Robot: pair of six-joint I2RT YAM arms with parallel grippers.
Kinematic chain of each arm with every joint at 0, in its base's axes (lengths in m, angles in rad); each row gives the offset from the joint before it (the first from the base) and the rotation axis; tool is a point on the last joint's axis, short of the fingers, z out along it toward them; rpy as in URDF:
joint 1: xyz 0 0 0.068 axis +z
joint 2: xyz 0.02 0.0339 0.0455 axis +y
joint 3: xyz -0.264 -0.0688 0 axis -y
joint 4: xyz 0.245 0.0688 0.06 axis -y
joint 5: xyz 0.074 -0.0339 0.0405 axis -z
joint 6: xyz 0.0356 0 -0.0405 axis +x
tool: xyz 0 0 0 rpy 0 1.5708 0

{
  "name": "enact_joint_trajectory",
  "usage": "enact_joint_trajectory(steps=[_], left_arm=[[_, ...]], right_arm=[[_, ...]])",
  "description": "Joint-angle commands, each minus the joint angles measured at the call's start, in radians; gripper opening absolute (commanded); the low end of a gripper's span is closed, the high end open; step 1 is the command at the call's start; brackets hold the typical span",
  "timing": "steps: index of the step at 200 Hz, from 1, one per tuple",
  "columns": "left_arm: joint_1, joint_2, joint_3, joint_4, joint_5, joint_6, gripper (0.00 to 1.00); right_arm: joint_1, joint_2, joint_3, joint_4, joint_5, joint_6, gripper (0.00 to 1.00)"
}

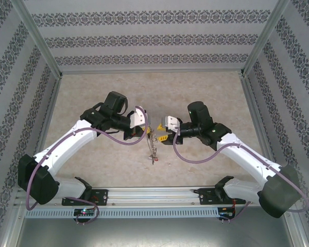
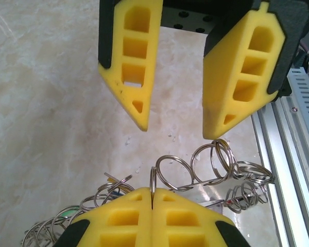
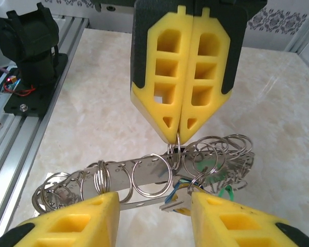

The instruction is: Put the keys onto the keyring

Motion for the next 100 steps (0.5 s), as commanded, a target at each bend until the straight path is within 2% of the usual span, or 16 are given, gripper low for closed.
enact_joint_trajectory(steps=[1,41,100], left_arm=[[-0.015,0.011,0.054,-0.068,0.017,0.073,0.0],[-0.02,0.024,0.072,-0.106,0.024,0.103,0.0],[-0.02,0.034,0.099,-0.132,0.027,0.11,0.0]], right_arm=[[0.008,0.04,0.046,-0.049,-0.012,-0.024,0.39],[0.009,0.093,0.084,-0.055,-0.04,-0.01,0.28],[0.02,0.114,0.091,-0.005,-0.093,0.031,0.28]])
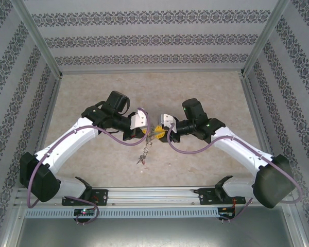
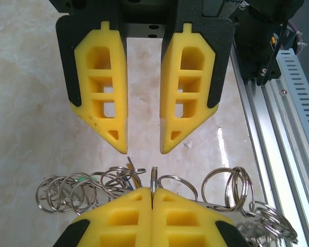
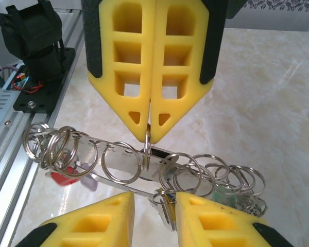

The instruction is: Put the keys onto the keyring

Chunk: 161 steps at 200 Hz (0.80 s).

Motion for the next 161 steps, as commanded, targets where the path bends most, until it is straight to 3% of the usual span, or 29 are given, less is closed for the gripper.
enact_joint_trajectory(steps=[1,96,108,130,161], left_arm=[[-0.01,0.005,0.045,-0.028,0.032,0.032,0.0],[-0.014,0.004,0.037,0.032,0.114,-0.013,0.0],[-0.015,0.002,0.034,0.045,0.124,-0.02,0.0],[-0.014,0.009,0.044,0.047,0.129,-0.021,0.0],[-0.011,-0.003,0.035,0.091,0.12,-0.066,0.0]], right_arm=[[0.018,0.013,0.033,0.032,-0.06,0.029,0.28],[0.035,0.022,0.023,0.074,-0.012,0.051,0.27],[0.035,0.024,0.023,0.077,-0.024,0.053,0.21],[0.035,0.028,0.026,0.081,-0.036,0.06,0.0],[0.028,0.006,-0.011,0.165,-0.06,0.096,0.0]])
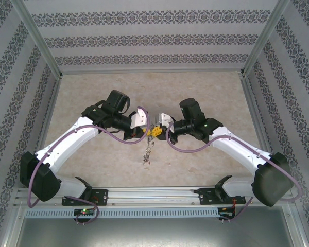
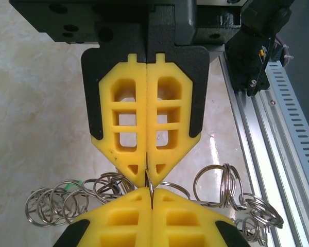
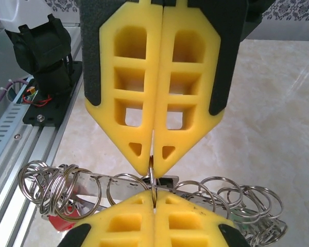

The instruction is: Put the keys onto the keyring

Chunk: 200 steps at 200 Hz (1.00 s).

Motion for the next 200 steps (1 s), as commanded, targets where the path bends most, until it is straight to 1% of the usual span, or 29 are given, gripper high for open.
enact_joint_trajectory(steps=[1,7,13,20,30,35,54,77,116,137,147,169,184,200], left_arm=[[-0.011,-0.009,0.027,0.083,0.071,-0.039,0.0],[-0.009,-0.013,0.022,0.093,0.071,-0.053,0.08],[-0.01,-0.016,0.019,0.097,0.069,-0.063,0.2],[-0.008,-0.02,0.017,0.098,0.061,-0.074,0.27],[-0.007,-0.021,0.014,0.096,0.049,-0.088,0.3],[-0.004,-0.022,0.013,0.096,0.047,-0.093,0.3],[0.0,-0.028,0.004,0.105,0.056,-0.112,0.31],[0.001,-0.035,-0.013,0.148,0.064,-0.138,0.3],[0.005,-0.026,-0.031,0.227,0.045,-0.192,0.28],[0.005,-0.019,-0.025,0.244,0.037,-0.21,0.27],[0.006,-0.018,-0.022,0.249,0.046,-0.215,0.22],[0.006,-0.007,-0.009,0.224,0.072,-0.196,0.0],[0.006,0.0,0.006,0.186,0.074,-0.167,0.0],[0.007,0.005,0.017,0.146,0.071,-0.139,0.0]], right_arm=[[0.001,-0.015,-0.022,0.113,-0.041,0.039,0.0],[-0.006,-0.025,-0.042,0.165,-0.049,0.068,0.0],[-0.017,-0.035,-0.066,0.232,-0.06,0.122,0.0],[-0.033,-0.048,-0.104,0.344,-0.08,0.198,0.0],[-0.056,-0.066,-0.162,0.527,-0.099,0.315,0.0],[-0.062,-0.074,-0.183,0.59,-0.099,0.352,0.0],[-0.066,-0.098,-0.212,0.657,-0.086,0.391,0.0],[-0.077,-0.117,-0.247,0.731,-0.059,0.44,0.0],[-0.08,-0.135,-0.279,0.817,-0.043,0.487,0.0],[-0.074,-0.144,-0.281,0.826,-0.031,0.489,0.0],[-0.073,-0.145,-0.282,0.827,-0.024,0.487,0.0],[-0.072,-0.139,-0.281,0.827,-0.022,0.487,0.0],[-0.072,-0.133,-0.274,0.802,-0.029,0.472,0.0],[-0.071,-0.133,-0.263,0.723,-0.043,0.416,0.0]])
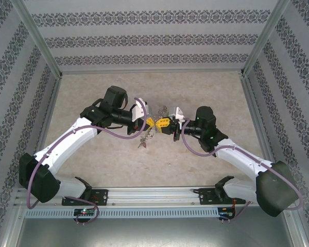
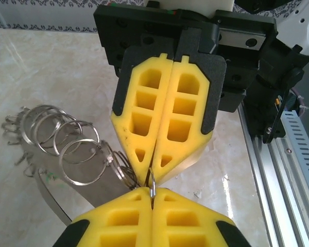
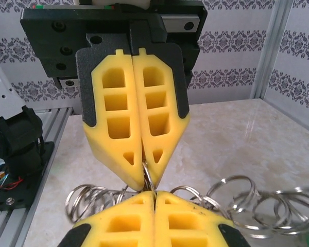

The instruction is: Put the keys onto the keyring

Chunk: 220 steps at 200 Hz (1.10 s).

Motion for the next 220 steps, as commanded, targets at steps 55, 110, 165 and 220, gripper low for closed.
enact_joint_trajectory(steps=[55,110,165,220], left_arm=[[-0.008,0.041,0.078,-0.2,-0.056,0.133,0.0],[-0.016,0.055,0.112,-0.29,-0.097,0.212,0.0],[-0.016,0.056,0.113,-0.296,-0.069,0.227,0.0],[-0.017,0.062,0.126,-0.304,-0.047,0.226,0.0]], right_arm=[[0.022,-0.037,0.114,-0.408,-0.015,-0.346,0.24],[0.046,0.039,0.248,-0.652,-0.014,-0.482,0.29],[0.056,0.118,0.278,-0.59,-0.026,-0.404,0.34],[0.053,0.156,0.286,-0.538,-0.042,-0.347,0.33]])
